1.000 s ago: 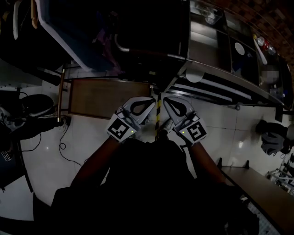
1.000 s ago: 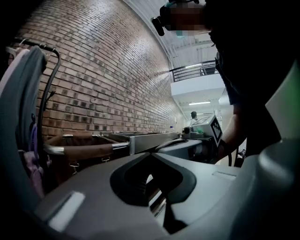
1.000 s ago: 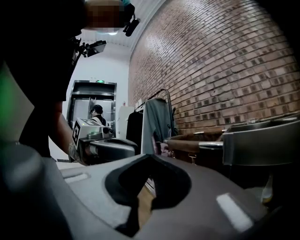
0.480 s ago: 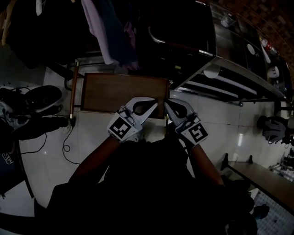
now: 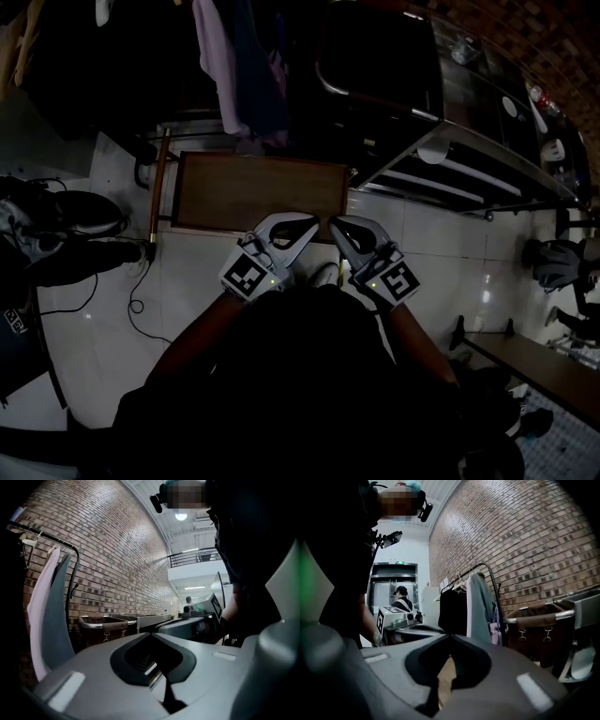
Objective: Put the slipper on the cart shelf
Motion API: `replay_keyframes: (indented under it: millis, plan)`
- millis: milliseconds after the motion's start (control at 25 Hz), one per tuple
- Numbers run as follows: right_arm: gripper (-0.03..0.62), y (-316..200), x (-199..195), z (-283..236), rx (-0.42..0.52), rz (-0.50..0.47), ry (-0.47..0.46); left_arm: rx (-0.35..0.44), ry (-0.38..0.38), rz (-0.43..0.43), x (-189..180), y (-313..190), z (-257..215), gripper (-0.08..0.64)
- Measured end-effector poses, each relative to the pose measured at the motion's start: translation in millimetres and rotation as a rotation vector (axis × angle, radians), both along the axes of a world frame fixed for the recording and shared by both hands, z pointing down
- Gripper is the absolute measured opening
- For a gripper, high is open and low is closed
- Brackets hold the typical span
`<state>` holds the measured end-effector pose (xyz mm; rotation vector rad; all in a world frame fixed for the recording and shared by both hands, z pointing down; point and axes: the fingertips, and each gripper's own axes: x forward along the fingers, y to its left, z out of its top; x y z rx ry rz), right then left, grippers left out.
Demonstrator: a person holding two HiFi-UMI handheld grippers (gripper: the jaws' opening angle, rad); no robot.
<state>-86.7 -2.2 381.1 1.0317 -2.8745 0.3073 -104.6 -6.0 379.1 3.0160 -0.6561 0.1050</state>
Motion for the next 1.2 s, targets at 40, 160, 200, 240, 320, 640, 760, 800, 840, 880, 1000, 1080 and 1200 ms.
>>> replay_keyframes:
  millis: [40, 160, 200, 240, 320, 640, 760, 800, 840, 880, 1000, 1080, 1200]
  plan:
    - [0.002, 1, 1, -2, 0.003, -0.004, 0.002, -0.001, 0.003, -0.003, 2, 1, -2, 0.003]
    - [0.002, 4, 6, -5, 0.011, -0.018, 0.007, -0.009, 0.01, -0.01, 9, 5, -6, 0.003]
    - [0.002, 5, 8, -5, 0.011, -0.021, 0.008, -0.011, 0.01, -0.014, 12, 5, -6, 0.003]
    - [0.002, 6, 10, -5, 0.011, -0.023, 0.008, -0.012, 0.009, -0.018, 15, 5, -6, 0.003]
    - [0.002, 8, 14, -6, 0.014, -0.025, 0.006, -0.013, 0.006, -0.024, 20, 5, -6, 0.003]
    - [0.002, 14, 28, -8, 0.026, -0.02, 0.007, -0.007, 0.005, -0.029, 32, 15, -7, 0.003]
    - [0.002, 16, 30, -9, 0.031, -0.025, 0.006, -0.008, 0.005, -0.034, 34, 19, -7, 0.003]
    - [0.002, 17, 30, -8, 0.033, -0.028, 0.006, -0.008, 0.005, -0.035, 34, 20, -6, 0.003]
    - [0.002, 18, 29, -8, 0.035, -0.03, 0.006, -0.007, 0.005, -0.036, 34, 21, -5, 0.003]
    - [0.002, 18, 29, -7, 0.036, -0.032, 0.007, -0.006, 0.003, -0.037, 34, 22, -5, 0.003]
    - [0.002, 20, 28, -6, 0.036, -0.036, 0.009, -0.006, 0.002, -0.04, 33, 25, -4, 0.003]
    - [0.002, 21, 28, -7, 0.036, -0.041, 0.009, -0.008, 0.0, -0.041, 33, 27, -4, 0.003]
    - [0.002, 22, 27, -6, 0.034, -0.045, 0.009, -0.013, -0.004, -0.039, 34, 30, -3, 0.003]
